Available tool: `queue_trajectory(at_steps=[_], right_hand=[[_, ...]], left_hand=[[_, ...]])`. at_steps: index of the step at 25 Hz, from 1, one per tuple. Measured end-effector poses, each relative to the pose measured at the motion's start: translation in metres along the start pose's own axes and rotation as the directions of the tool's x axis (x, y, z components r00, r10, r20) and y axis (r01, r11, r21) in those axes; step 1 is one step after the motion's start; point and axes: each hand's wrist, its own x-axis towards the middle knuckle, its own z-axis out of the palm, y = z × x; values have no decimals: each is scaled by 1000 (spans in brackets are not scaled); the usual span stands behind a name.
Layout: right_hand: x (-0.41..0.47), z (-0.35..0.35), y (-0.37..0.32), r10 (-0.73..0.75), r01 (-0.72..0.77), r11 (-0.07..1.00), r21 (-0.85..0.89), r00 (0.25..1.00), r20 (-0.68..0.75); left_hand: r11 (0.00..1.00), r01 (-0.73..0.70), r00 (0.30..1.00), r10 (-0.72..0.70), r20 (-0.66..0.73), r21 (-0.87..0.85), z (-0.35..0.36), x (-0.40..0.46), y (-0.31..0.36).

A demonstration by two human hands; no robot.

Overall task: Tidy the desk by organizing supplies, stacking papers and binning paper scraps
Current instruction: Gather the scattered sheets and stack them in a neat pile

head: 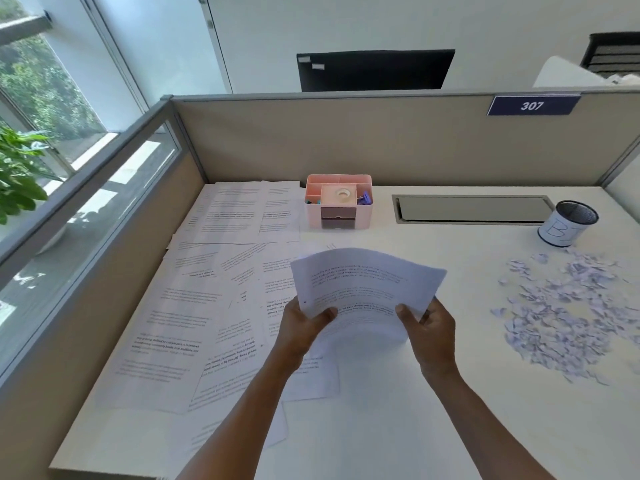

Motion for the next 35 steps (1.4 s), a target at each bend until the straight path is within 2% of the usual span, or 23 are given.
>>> queue_trajectory(at_steps=[3, 6, 11, 15, 19, 26, 31, 35], right_hand=[[-4, 3, 5, 25, -25, 997, -70, 1000, 4], [-4, 5, 4, -30, 31, 995, -99, 1000, 11], [-13, 5, 9, -17, 11, 988, -152, 999, -33], [-23, 11, 14, -60, 50, 983, -177, 997, -50], [-32, 6, 26, 11, -19, 980, -199, 999, -39], [-38, 0, 24, 1, -10, 980, -200, 999, -45], [-49, -3, 12, -14, 20, 989, -145, 999, 40], [-49, 14, 1, 27, -14, 996, -87, 990, 140]], left_hand=[[996, 4, 1000, -6, 17, 93, 3, -2, -5], [984, -21, 999, 27, -28, 176, 9, -2, -7], [995, -18, 997, 11, 71, 99, 8, -7, -14], [985, 13, 1000, -16, 19, 171, 13, -8, -20], [975, 43, 994, -64, 90, 216, 16, -8, -24], [964, 39, 996, -57, 62, 263, 16, -11, -22], [956, 31, 999, -39, 22, 291, -1, -23, -12], [962, 38, 999, -38, -7, 270, -23, -30, 0]])
